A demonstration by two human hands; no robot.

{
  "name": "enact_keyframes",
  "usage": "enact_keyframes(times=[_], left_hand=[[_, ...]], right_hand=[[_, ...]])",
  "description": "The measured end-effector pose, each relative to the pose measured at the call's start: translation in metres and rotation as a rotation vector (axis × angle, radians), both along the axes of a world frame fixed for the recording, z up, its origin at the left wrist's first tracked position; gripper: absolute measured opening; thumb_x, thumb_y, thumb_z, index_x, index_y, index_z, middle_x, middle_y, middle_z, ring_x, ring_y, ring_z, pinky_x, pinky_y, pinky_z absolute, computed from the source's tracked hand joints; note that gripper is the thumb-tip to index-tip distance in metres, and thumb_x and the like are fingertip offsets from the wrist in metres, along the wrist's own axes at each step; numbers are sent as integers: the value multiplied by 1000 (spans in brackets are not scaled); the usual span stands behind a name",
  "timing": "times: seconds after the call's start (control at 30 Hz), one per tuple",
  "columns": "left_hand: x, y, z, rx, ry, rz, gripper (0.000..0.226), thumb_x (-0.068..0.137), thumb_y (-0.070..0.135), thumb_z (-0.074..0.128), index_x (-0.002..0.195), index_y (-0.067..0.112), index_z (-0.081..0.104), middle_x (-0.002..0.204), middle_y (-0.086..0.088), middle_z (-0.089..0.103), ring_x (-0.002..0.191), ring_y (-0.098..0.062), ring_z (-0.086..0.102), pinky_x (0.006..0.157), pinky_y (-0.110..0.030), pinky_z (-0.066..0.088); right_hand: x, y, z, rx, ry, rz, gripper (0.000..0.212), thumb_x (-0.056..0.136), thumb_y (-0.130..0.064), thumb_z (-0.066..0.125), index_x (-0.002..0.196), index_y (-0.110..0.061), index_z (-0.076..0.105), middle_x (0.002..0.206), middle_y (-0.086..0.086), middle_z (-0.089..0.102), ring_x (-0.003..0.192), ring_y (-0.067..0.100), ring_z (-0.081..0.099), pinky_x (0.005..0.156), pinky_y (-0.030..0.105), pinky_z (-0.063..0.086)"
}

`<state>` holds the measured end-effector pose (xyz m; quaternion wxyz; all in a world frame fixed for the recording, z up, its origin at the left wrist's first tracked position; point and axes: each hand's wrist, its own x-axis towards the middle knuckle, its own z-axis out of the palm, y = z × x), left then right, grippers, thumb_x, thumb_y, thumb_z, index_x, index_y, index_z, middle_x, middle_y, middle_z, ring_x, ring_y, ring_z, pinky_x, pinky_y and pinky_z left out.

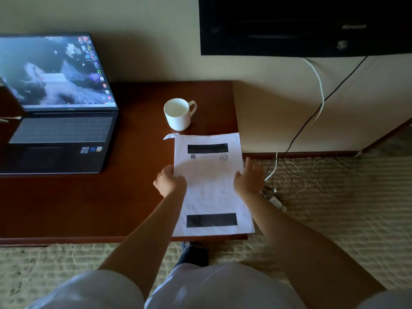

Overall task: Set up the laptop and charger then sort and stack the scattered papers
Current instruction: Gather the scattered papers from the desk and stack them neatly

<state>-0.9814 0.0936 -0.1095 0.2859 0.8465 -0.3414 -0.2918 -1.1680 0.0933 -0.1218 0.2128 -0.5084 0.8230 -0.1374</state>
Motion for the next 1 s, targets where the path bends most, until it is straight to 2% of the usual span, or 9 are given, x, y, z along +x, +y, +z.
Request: enact_keyframes(times=[0.13,0.23,0.33,0.43,0.6,0.73,0.87,1.0], left_hand=[[9,-32,21,-21,-36,-11,39,85,-1,60,119,18,63,126,0,58,117,-23,46,96,-36,49],[19,-64,31,-104,19,-66,42,83,3,66,123,16,60,129,-4,57,116,-21,52,94,-35,51],[29,-100,38,-139,84,-118,58,81,13,75,133,16,49,133,-4,53,116,-22,54,90,-30,50],[41,-136,37,-148,120,-211,67,76,18,79,135,16,46,132,-5,55,116,-24,55,90,-35,51],[59,-176,25,-116,241,-333,77,65,12,86,132,17,47,124,-2,59,111,-21,56,84,-31,48],[64,-185,19,-103,299,-385,82,61,17,89,132,18,46,116,3,57,106,-16,53,87,-31,47],[60,-193,20,-149,346,-403,81,60,15,89,131,17,49,109,7,55,102,-13,53,82,-27,46],[45,-219,29,-206,367,-431,78,60,15,89,128,16,51,110,7,55,102,-11,52,84,-27,46]], right_hand=[[17,-28,24,-94,-66,67,46,94,-21,53,139,-16,42,140,13,41,130,31,35,104,38,34],[40,-59,40,-129,-305,153,41,95,-12,50,136,-12,46,134,13,47,125,30,45,103,34,38],[64,-95,55,-115,-472,189,42,97,-8,46,139,-14,42,141,7,42,130,24,44,104,31,39],[84,-133,64,-104,-443,241,48,98,-9,44,144,-17,35,149,4,33,136,22,36,106,31,35],[101,-189,59,-61,-406,312,58,96,0,39,149,-17,23,156,4,21,141,21,25,112,30,25],[103,-207,51,-20,-457,275,52,97,-5,43,146,-18,34,149,7,38,136,23,36,108,29,31],[93,-217,53,-173,-467,175,36,96,-12,50,132,-11,55,134,6,56,126,20,50,101,21,36],[72,-243,61,-257,-446,128,33,96,-20,54,127,-10,60,128,5,62,120,19,55,98,21,39]])
